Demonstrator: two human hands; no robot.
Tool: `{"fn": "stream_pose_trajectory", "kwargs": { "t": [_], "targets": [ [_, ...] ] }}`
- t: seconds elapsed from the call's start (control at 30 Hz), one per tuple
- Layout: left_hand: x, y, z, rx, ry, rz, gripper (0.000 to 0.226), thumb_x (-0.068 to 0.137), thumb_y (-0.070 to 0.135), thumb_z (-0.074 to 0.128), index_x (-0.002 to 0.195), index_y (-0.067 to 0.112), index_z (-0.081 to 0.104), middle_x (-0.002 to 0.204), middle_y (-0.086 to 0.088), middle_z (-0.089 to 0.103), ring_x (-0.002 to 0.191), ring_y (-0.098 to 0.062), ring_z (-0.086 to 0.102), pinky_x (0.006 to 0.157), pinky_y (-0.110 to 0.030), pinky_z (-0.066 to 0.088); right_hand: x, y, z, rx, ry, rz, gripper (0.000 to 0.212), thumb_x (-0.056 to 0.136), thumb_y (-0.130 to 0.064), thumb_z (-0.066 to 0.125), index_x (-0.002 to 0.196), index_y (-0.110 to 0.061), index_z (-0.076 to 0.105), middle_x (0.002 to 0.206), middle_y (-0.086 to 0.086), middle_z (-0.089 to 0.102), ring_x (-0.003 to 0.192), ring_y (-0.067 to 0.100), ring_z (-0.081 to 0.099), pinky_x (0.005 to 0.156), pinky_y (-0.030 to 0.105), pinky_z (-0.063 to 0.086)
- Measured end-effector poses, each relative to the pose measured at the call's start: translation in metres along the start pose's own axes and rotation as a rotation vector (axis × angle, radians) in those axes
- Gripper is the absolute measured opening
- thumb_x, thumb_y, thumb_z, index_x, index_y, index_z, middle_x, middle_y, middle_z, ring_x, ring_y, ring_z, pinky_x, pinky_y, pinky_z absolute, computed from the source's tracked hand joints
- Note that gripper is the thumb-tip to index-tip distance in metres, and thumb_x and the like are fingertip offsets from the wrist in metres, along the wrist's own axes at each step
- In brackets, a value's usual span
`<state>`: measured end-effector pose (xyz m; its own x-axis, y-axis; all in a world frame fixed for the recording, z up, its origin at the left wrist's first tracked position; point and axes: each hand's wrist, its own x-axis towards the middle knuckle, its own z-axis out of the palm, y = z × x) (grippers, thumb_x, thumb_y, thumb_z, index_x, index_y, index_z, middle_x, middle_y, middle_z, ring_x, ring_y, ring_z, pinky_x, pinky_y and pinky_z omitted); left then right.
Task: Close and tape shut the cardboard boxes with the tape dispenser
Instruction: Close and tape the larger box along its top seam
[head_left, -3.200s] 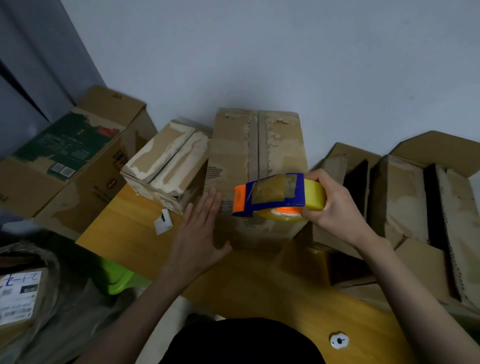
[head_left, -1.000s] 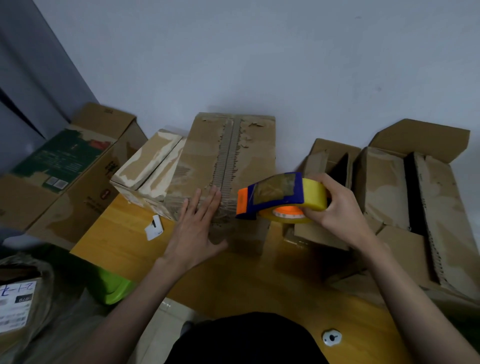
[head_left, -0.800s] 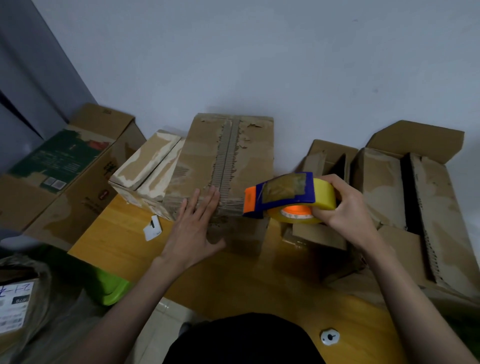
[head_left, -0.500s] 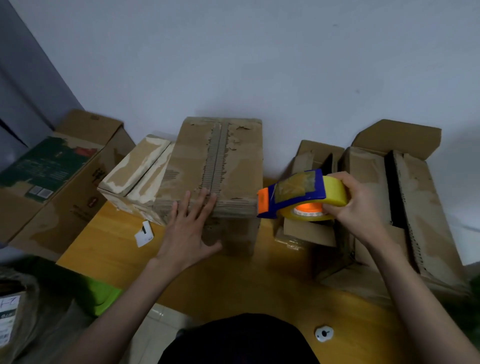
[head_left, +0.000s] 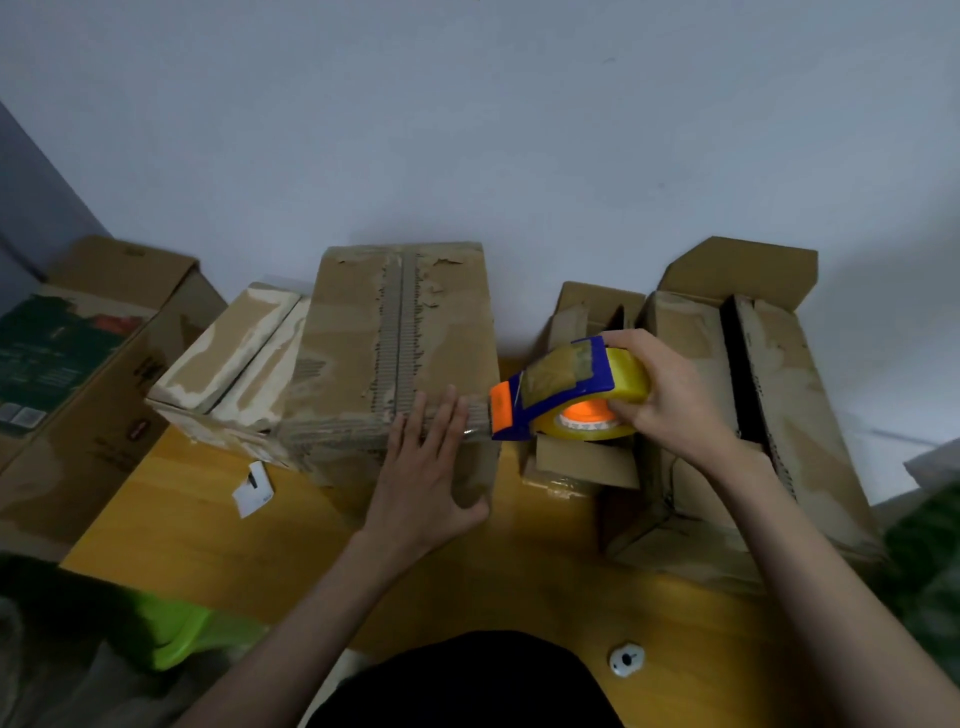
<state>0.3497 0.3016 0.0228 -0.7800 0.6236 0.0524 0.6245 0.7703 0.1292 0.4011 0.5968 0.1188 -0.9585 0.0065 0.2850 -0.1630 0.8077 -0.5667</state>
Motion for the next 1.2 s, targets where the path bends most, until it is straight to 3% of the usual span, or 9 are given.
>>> {"fn": "stream_pose_trajectory", "kwargs": {
  "t": [0.1, 0.23, 0.4, 0.53, 0.77, 0.87, 1.0, 1.2],
  "targets": [
    [0.001, 0.005, -0.001, 0.007, -0.015, -0.007, 0.116, 0.073, 0.081, 0.037, 0.161, 0.022, -0.009, 0.169, -0.003, -0.013, 0.154, -0.037, -0.013, 0.123, -0.06, 0.006, 0.003, -0.002, -0.001, -0.028, -0.09, 0.023, 0.072, 0.077, -0.003, 0.079, 0.138, -0.017, 0.045, 0.131, -0.001, 0.055, 0.115, 0.003, 0.047, 0.088, 0.002, 0.033],
    [-0.004, -0.006, 0.0, 0.022, 0.009, 0.008, 0.114, 0.074, 0.08, 0.041, 0.162, 0.022, -0.002, 0.17, -0.002, -0.005, 0.154, -0.039, -0.008, 0.122, -0.063, 0.007, 0.001, -0.014, -0.003, -0.037, -0.17, 0.024, 0.086, 0.078, -0.012, 0.082, 0.146, -0.03, 0.032, 0.129, -0.016, 0.044, 0.113, -0.005, 0.044, 0.089, 0.008, 0.039],
    [-0.007, -0.025, -0.005, 0.05, 0.01, -0.011, 0.114, 0.072, 0.08, 0.043, 0.162, 0.019, 0.007, 0.17, -0.003, 0.002, 0.154, -0.039, -0.005, 0.121, -0.065, 0.01, 0.002, -0.03, 0.009, -0.221, -0.188, -0.162, 0.074, 0.084, -0.024, 0.078, 0.144, -0.029, 0.035, 0.131, -0.005, 0.047, 0.116, 0.01, 0.05, 0.088, 0.028, 0.055],
    [-0.002, -0.014, 0.0, -0.032, 0.045, 0.016, 0.116, 0.074, 0.076, 0.046, 0.162, 0.011, 0.006, 0.17, -0.008, 0.0, 0.156, -0.029, -0.007, 0.124, -0.053, 0.009, 0.003, -0.031, 0.011, -0.243, -0.142, -0.175, 0.072, 0.084, -0.025, 0.078, 0.143, -0.027, 0.037, 0.129, -0.003, 0.048, 0.115, 0.012, 0.051, 0.088, 0.029, 0.056],
    [-0.004, -0.013, 0.002, -0.04, 0.043, 0.016, 0.121, 0.072, 0.076, 0.052, 0.162, 0.014, 0.0, 0.17, -0.008, -0.003, 0.156, -0.034, -0.005, 0.123, -0.058, 0.014, -0.004, -0.021, 0.01, -0.126, -0.156, -0.084, 0.072, 0.084, -0.021, 0.077, 0.143, -0.03, 0.036, 0.134, -0.005, 0.045, 0.117, 0.013, 0.05, 0.088, 0.034, 0.057],
    [-0.004, -0.014, 0.003, -0.039, 0.042, 0.015, 0.121, 0.072, 0.077, 0.051, 0.162, 0.015, 0.0, 0.17, -0.007, -0.004, 0.156, -0.034, -0.005, 0.124, -0.057, 0.013, -0.01, -0.014, 0.008, -0.074, -0.139, -0.033, 0.074, 0.084, -0.018, 0.077, 0.141, -0.038, 0.033, 0.135, -0.007, 0.045, 0.117, 0.009, 0.05, 0.088, 0.029, 0.055],
    [-0.005, -0.015, 0.003, -0.037, 0.043, 0.023, 0.121, 0.071, 0.076, 0.052, 0.162, 0.015, 0.002, 0.17, -0.007, -0.001, 0.156, -0.034, -0.003, 0.124, -0.056, 0.012, -0.013, -0.002, 0.004, -0.038, -0.122, 0.0, 0.076, 0.081, -0.011, 0.079, 0.138, -0.037, 0.037, 0.131, -0.008, 0.047, 0.114, 0.001, 0.047, 0.087, 0.011, 0.042],
    [-0.005, -0.015, 0.002, -0.032, 0.034, 0.02, 0.122, 0.071, 0.078, 0.05, 0.162, 0.016, -0.001, 0.17, -0.008, -0.004, 0.155, -0.035, -0.005, 0.124, -0.057, 0.01, -0.029, 0.025, -0.007, -0.062, -0.071, 0.055, 0.077, 0.078, -0.001, 0.078, 0.136, -0.033, 0.038, 0.13, 0.0, 0.047, 0.113, 0.009, 0.049, 0.085, 0.003, 0.038]
  ]
}}
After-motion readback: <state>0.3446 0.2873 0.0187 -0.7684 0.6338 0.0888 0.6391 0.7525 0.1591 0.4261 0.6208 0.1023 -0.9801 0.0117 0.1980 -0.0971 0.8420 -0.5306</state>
